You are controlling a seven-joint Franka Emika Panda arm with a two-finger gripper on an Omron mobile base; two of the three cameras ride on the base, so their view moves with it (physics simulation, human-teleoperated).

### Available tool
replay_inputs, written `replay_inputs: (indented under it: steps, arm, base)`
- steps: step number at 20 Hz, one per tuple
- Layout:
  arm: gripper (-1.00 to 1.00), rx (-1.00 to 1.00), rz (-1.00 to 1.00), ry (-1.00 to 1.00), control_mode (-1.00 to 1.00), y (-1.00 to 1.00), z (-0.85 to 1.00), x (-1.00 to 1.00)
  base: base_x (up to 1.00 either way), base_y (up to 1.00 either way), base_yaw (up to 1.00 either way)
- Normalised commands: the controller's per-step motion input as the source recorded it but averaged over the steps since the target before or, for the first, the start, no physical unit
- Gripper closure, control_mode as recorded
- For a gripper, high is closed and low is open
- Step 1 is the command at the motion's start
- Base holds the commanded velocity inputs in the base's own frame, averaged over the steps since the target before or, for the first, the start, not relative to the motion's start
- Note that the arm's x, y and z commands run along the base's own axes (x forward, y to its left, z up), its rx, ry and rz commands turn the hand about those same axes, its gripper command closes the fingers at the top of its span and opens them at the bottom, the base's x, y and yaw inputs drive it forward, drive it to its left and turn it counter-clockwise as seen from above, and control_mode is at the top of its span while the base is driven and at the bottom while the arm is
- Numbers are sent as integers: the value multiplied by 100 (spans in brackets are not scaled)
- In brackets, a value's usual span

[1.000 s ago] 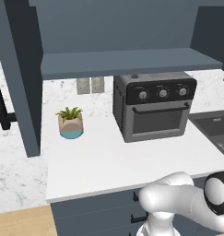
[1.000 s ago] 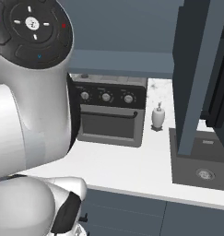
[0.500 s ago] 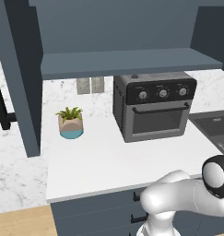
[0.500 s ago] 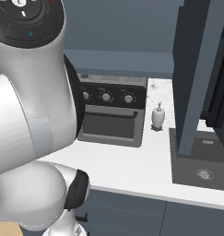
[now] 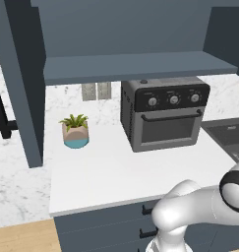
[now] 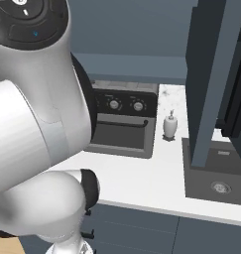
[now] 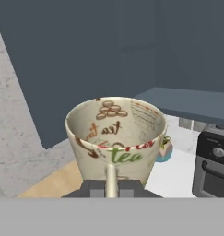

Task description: Gather all objects into one cabinet and sort the glasses and bowls to opposite sides.

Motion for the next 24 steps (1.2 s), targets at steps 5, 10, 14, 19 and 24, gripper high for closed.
replay_inputs:
  steps: [5, 10, 14, 19, 24]
  arm:
    - [100, 0, 0, 0, -100, 0, 0, 0]
    - [100, 0, 0, 0, -100, 0, 0, 0]
    - [100, 0, 0, 0, -100, 0, 0, 0]
    - [100, 0, 0, 0, 100, 0, 0, 0]
    - [100, 0, 0, 0, 100, 0, 0, 0]
  base:
    - [0, 0, 0]
    - [0, 0, 0]
    - [0, 0, 0]
    - [-3, 0, 0]
    - [-86, -46, 0]
